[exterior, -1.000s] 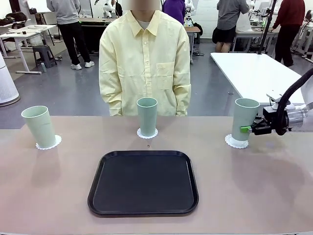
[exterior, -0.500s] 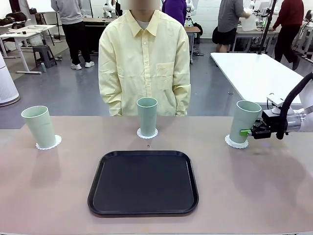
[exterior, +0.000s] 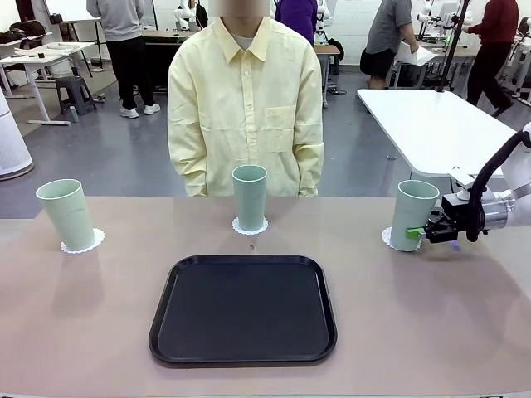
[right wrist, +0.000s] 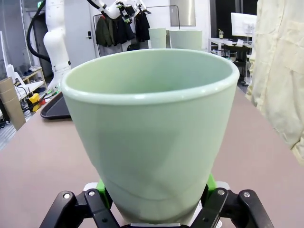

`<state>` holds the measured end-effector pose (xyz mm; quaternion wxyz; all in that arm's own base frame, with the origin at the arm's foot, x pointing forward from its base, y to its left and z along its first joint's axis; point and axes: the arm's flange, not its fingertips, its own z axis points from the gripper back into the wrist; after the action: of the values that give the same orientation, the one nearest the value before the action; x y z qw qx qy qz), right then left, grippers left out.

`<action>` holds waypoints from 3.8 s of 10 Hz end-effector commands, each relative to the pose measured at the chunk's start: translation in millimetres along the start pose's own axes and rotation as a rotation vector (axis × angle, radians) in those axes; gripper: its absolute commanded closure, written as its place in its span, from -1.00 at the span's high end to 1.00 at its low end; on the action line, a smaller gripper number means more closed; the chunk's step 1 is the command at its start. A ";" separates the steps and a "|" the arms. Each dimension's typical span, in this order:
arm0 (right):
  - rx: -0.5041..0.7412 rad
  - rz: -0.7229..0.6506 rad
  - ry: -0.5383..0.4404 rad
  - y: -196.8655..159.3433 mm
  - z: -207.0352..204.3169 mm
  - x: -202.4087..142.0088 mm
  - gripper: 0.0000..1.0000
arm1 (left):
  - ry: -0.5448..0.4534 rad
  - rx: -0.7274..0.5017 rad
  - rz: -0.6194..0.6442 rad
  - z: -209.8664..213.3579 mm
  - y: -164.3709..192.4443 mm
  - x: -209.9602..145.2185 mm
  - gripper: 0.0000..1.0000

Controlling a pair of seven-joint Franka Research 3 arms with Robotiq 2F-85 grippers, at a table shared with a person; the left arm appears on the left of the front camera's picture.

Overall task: Place coasters on the table and set cups on them.
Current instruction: Take one Reusable plastic cup from the Flat Tray and place it on a coaster set by the human.

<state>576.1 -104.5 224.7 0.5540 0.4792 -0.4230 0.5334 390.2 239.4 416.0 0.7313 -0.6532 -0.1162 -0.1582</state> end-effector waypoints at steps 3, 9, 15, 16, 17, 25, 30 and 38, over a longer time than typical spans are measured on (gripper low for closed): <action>0.016 -0.035 0.041 -12.3 -1.1 -1.1 1.00 | 0.001 -0.005 0.000 1.4 -2.3 -0.5 1.00; -0.009 -0.025 0.127 -6.7 4.2 3.0 1.00 | 0.001 -0.005 0.000 1.4 -2.3 -0.5 1.00; -0.085 -0.074 0.171 0.7 36.4 3.6 1.00 | 0.001 -0.005 0.000 1.4 -2.3 -0.5 1.00; -0.091 -0.083 0.171 2.3 41.2 4.1 1.00 | 0.001 -0.005 0.000 1.4 -2.3 -0.5 1.00; -0.099 -0.091 0.173 3.9 45.9 4.6 1.00 | 0.001 -0.005 0.000 1.4 -2.3 -0.5 1.00; -0.354 -0.368 0.511 78.0 56.4 89.2 1.00 | 0.001 -0.005 0.000 1.4 -2.3 -0.5 1.00; -0.747 -0.510 0.818 133.2 -8.4 187.8 1.00 | 0.001 -0.005 0.000 1.4 -2.3 -0.5 1.00; -0.786 -0.786 1.291 169.4 -60.7 286.1 1.00 | 0.001 -0.005 0.000 1.4 -2.3 -0.5 1.00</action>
<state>420.3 3.4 493.3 0.9621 -0.0656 0.0032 0.2646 390.4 239.1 415.9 0.7311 -0.6534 -0.1159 -0.1584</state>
